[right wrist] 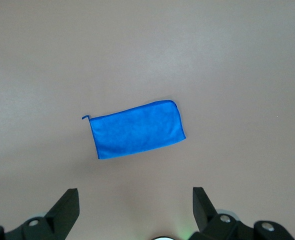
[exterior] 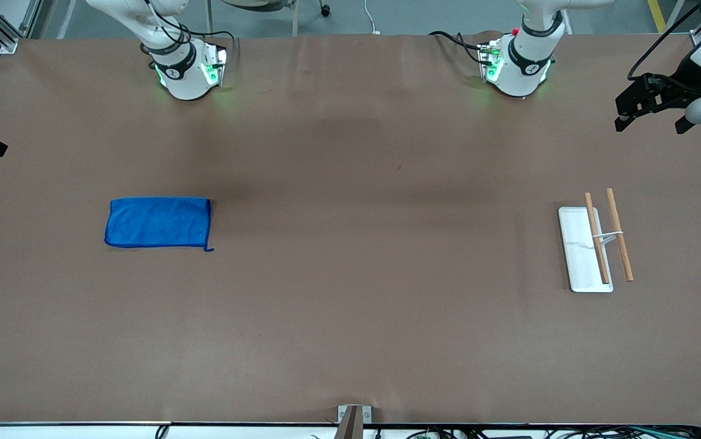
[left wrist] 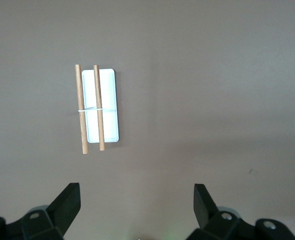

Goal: Right arm passes towel to left arm to hang

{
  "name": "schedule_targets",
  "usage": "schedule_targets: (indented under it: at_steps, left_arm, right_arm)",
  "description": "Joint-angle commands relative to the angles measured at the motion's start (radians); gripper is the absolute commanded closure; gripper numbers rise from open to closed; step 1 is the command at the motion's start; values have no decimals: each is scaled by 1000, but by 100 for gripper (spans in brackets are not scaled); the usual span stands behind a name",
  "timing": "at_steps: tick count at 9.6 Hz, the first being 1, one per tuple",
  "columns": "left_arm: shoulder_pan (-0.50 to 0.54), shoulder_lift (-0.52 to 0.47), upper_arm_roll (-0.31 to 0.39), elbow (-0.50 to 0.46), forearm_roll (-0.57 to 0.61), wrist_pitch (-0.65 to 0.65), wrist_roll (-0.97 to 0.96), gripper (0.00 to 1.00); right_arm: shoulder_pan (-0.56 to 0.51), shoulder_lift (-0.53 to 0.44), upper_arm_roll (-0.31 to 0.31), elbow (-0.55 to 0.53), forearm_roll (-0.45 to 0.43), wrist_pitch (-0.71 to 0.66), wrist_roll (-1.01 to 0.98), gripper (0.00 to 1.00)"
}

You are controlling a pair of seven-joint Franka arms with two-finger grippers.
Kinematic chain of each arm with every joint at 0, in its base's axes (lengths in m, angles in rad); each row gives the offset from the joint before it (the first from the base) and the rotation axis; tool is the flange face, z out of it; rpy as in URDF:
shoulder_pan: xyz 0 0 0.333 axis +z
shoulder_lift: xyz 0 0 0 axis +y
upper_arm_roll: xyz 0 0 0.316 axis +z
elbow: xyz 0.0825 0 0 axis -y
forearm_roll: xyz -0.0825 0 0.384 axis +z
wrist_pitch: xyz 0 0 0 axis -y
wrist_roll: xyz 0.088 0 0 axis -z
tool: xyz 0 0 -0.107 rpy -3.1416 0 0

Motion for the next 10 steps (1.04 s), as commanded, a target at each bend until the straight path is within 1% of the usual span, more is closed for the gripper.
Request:
schedule_targets:
  at_steps: [1, 3, 4, 5, 7, 8, 10]
  left_arm:
    - [4, 19, -1, -3, -13, -13, 2, 0]
    - [4, 19, -1, -2, -12, -13, 2, 0]
    - [5, 19, -1, -2, -13, -13, 2, 0]
    - [5, 19, -1, -2, -15, -13, 3, 0]
    - [5, 19, 1, -3, -17, -13, 3, 0]
    - [5, 21, -1, -5, -17, -14, 3, 0]
    - [4, 21, -1, -5, -17, -16, 5, 0]
  right_arm:
    - [-18, -6, 15, -2, 0, -4, -8, 0]
    - [-13, -6, 15, -7, -3, -12, -13, 0]
    - [-3, -6, 15, -43, -6, -39, -28, 0]
    - [-2, -9, 15, -124, -6, -12, -30, 0]
    - [-6, -12, 15, -276, -6, 134, -43, 0]
    - [-2, -11, 20, -380, -6, 239, -47, 0]
    - [1, -11, 23, -613, -6, 502, -89, 0]
